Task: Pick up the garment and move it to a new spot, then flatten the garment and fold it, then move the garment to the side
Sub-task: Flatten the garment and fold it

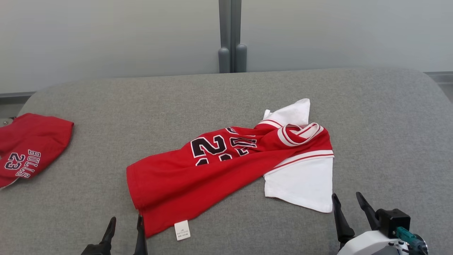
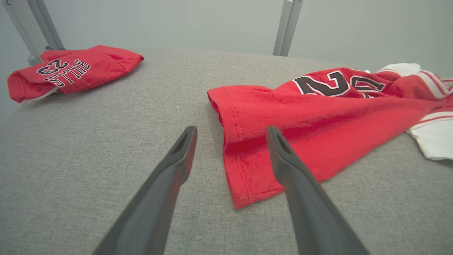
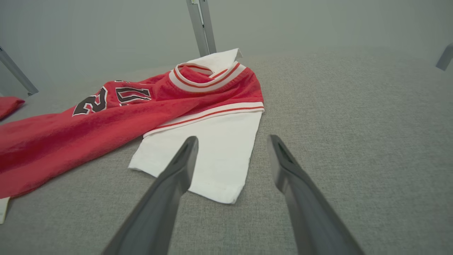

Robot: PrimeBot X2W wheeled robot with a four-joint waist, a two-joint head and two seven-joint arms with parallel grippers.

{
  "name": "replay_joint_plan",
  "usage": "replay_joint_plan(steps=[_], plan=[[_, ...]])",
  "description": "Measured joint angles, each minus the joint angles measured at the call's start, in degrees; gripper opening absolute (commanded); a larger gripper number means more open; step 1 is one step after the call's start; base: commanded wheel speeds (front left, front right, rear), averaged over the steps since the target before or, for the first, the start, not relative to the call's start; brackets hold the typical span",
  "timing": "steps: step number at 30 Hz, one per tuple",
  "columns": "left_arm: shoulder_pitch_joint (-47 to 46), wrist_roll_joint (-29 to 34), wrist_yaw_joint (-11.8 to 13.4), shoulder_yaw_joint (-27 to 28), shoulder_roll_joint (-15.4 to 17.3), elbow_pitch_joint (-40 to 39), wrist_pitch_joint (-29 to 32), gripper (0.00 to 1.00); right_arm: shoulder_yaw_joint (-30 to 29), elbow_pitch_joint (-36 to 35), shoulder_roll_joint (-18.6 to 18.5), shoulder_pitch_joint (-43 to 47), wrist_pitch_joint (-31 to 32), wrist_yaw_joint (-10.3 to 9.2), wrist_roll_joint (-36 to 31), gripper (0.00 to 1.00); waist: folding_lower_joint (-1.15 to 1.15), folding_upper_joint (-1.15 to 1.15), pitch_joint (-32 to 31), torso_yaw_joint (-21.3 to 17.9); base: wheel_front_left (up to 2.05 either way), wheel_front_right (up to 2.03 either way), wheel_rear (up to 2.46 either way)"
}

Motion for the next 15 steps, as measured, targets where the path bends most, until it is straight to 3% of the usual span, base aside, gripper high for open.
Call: replay_joint_plan(steps=[15], plan=[[0.4, 0.3, -1.0, -2.1, 0.0, 1.5, 0.0, 1.00, 1.0, 1.9, 0.7, 1.6, 0.0, 0.00, -0.5, 1.00, 0.00, 0.00, -0.4, -1.0, 0.00, 0.00, 0.00]])
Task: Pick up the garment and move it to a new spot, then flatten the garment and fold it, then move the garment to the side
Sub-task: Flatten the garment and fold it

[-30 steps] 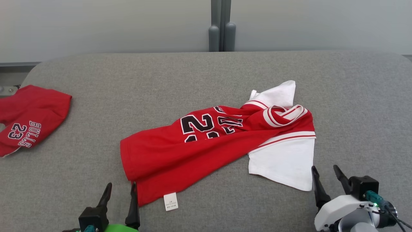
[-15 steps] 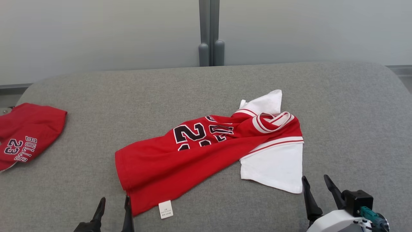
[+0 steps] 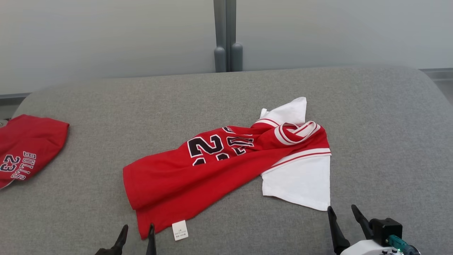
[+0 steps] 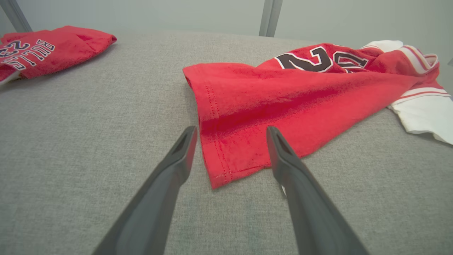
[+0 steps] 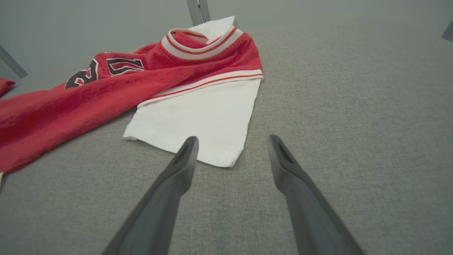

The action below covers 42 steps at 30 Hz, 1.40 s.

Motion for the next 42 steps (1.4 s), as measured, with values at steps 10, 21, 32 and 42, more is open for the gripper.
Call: replay_joint_plan(steps=[10, 21, 32, 42], plan=[[-3.6, -4.9, -0.4, -2.4, 0.0, 9.3, 0.0, 1.00, 2.3, 8.2, 0.1, -4.5, 0.0, 0.01, 0.0, 1.00, 0.00, 0.00, 4.0, 0.6, 0.00, 0.00, 0.00], [-7.0, -10.4, -0.1, -3.6, 0.0, 12.6, 0.0, 1.00, 2.2, 8.7, 0.0, -7.7, 0.0, 0.00, 0.0, 1.00, 0.00, 0.00, 7.3, 0.2, 0.00, 0.00, 0.00], [-8.9, -14.2, -0.4, -2.8, 0.0, 14.1, 0.0, 1.00, 1.9, 8.2, 0.0, -8.3, 0.0, 0.00, 0.0, 1.00, 0.00, 0.00, 8.7, -0.8, 0.00, 0.00, 0.00], [-10.5, -14.5, -0.4, -3.5, 0.1, 16.6, -0.1, 0.00, 1.5, 7.6, 0.1, -8.7, 0.0, 0.00, 0.3, 1.00, 0.00, 0.00, 9.1, -0.9, 0.00, 0.00, 0.00]])
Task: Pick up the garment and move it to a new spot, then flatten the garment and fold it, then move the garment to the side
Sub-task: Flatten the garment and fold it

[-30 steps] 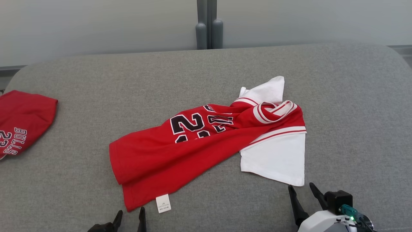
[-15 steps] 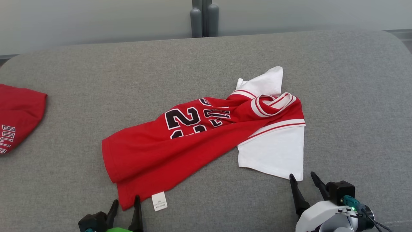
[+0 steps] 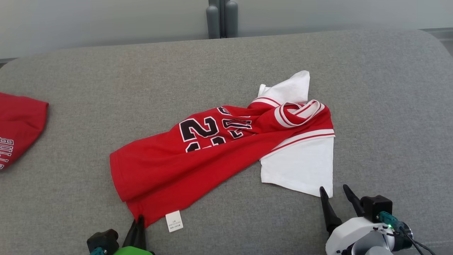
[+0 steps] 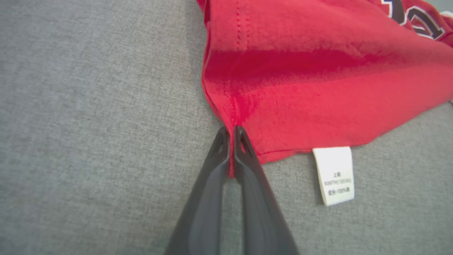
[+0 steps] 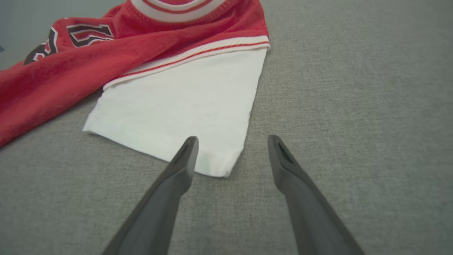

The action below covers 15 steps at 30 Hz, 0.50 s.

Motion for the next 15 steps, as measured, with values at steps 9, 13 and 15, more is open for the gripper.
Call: replay_joint_plan(steps=[9, 13, 15], plan=[[-0.2, 1.1, -0.2, -0.3, 0.0, 0.1, 0.0, 0.00, 0.5, 3.5, 0.1, -1.4, 0.0, 0.00, 1.0, 1.00, 0.00, 0.00, 0.1, 1.0, 0.00, 0.00, 0.00], [-0.2, 2.3, -0.4, -0.4, 0.0, -0.1, 0.0, 0.00, 0.9, 6.0, 0.1, -2.6, 0.0, 0.00, 1.7, 1.00, 0.00, 0.00, 0.2, 1.6, 0.00, 0.00, 0.00], [-0.2, 2.7, -0.6, -0.5, 0.0, -0.2, 0.0, 0.00, 1.6, 7.5, 0.0, -3.5, -0.1, -0.02, 1.8, 1.00, 0.00, 0.00, 0.3, 1.9, 0.00, 0.00, 0.00]])
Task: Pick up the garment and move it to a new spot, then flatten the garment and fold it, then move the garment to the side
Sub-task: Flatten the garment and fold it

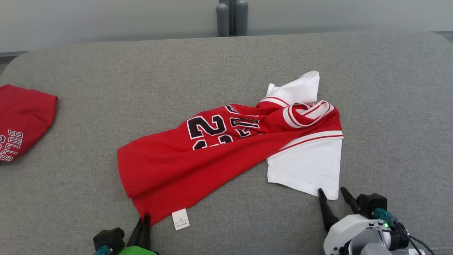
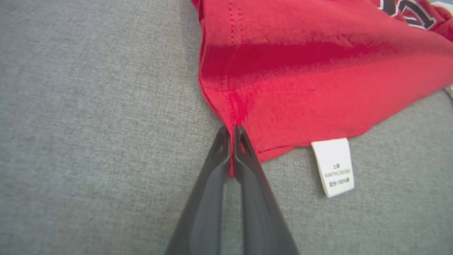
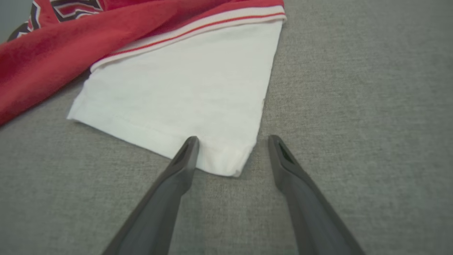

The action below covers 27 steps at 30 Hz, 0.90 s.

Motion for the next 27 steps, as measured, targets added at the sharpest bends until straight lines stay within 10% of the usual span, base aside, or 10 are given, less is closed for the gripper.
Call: replay_joint_plan(steps=[2, 4, 14, 27], plan=[[0.0, 0.2, 0.0, -0.1, 0.0, 0.0, 0.0, 0.00, 0.7, 2.1, -0.1, -1.1, -0.1, -0.01, 0.7, 0.87, 0.00, 0.00, 0.0, 0.3, 0.00, 0.00, 0.00], [-0.1, 0.5, -0.1, -0.2, 0.0, -0.1, 0.0, 0.00, 1.7, 4.6, -0.1, -2.2, -0.5, -0.03, 1.8, 0.00, 0.00, 0.00, 0.0, 0.5, 0.00, 0.00, 0.00], [1.1, 1.5, -0.6, -0.2, 0.0, -1.0, 0.0, 0.00, 1.5, 4.9, -0.7, -2.1, 0.0, 0.04, 5.7, 0.00, 0.00, 0.00, -2.4, 0.8, 0.00, 0.00, 0.00], [-6.7, 6.9, -3.4, 4.8, 2.2, -13.3, 0.1, 0.00, -0.5, -19.1, -6.0, -4.8, 0.1, 0.01, 9.2, 0.00, 0.00, 0.00, -6.7, -1.3, 0.00, 0.00, 0.00]])
